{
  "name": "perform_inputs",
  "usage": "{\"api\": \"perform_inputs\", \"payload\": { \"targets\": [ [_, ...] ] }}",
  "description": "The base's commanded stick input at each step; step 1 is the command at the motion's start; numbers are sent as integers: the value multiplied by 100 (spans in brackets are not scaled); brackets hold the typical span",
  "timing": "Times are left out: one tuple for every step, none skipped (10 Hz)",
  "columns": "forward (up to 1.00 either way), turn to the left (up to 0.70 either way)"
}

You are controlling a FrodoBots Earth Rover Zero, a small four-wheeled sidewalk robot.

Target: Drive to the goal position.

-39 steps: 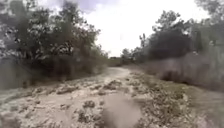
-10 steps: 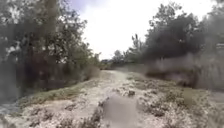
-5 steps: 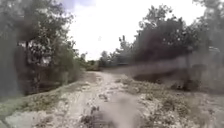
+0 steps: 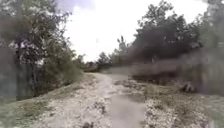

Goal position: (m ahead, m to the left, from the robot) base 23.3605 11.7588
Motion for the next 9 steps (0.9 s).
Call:
{"api": "perform_inputs", "payload": {
  "targets": [
    [70,0],
    [70,0],
    [70,0],
    [70,0],
    [70,21],
    [70,35],
    [70,1],
    [70,0],
    [70,0]
  ]
}}
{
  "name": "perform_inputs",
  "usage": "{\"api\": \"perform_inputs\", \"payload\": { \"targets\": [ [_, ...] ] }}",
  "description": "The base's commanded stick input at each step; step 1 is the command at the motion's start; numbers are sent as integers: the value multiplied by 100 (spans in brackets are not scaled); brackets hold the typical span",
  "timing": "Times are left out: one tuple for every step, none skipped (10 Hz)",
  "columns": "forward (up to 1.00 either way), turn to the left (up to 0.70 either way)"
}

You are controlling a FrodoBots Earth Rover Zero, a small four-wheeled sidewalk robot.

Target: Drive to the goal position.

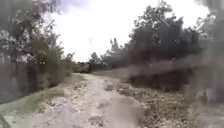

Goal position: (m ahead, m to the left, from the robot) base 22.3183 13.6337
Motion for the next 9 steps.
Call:
{"api": "perform_inputs", "payload": {
  "targets": [
    [70,0],
    [70,0],
    [70,0],
    [70,0],
    [70,0],
    [70,0],
    [70,0],
    [70,0],
    [70,0]
  ]
}}
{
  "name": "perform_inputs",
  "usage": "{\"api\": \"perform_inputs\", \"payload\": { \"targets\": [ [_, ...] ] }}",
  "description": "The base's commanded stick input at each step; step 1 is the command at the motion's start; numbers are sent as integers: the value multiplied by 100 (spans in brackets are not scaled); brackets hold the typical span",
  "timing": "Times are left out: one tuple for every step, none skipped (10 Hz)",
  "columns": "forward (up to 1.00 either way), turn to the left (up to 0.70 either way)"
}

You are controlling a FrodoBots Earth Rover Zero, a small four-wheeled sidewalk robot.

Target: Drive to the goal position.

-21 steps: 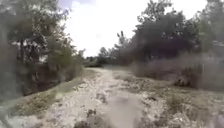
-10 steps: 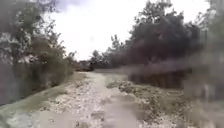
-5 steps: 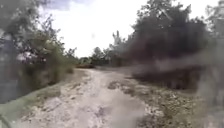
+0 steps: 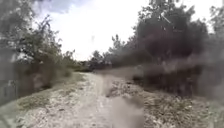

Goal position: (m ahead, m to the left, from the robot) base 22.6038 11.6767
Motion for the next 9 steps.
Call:
{"api": "perform_inputs", "payload": {
  "targets": [
    [70,0],
    [70,0],
    [70,35],
    [70,21],
    [70,0],
    [70,0],
    [70,0],
    [70,0],
    [70,11]
  ]
}}
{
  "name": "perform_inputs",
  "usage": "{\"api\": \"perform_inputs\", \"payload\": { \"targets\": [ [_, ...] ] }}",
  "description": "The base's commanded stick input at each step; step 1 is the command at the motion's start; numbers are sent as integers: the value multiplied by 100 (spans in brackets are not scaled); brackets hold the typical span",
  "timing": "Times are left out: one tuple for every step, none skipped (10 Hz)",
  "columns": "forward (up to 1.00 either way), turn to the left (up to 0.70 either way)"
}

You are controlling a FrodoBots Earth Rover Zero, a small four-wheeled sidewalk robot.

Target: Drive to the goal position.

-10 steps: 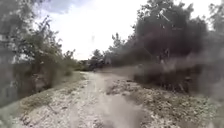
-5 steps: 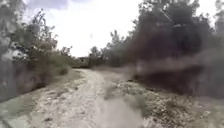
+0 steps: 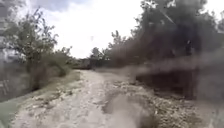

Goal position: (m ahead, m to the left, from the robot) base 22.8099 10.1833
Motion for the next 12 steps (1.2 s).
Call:
{"api": "perform_inputs", "payload": {
  "targets": [
    [70,35],
    [70,35],
    [70,35],
    [70,35],
    [70,1],
    [70,0],
    [70,0],
    [70,0],
    [70,0],
    [70,0],
    [70,0],
    [70,0]
  ]
}}
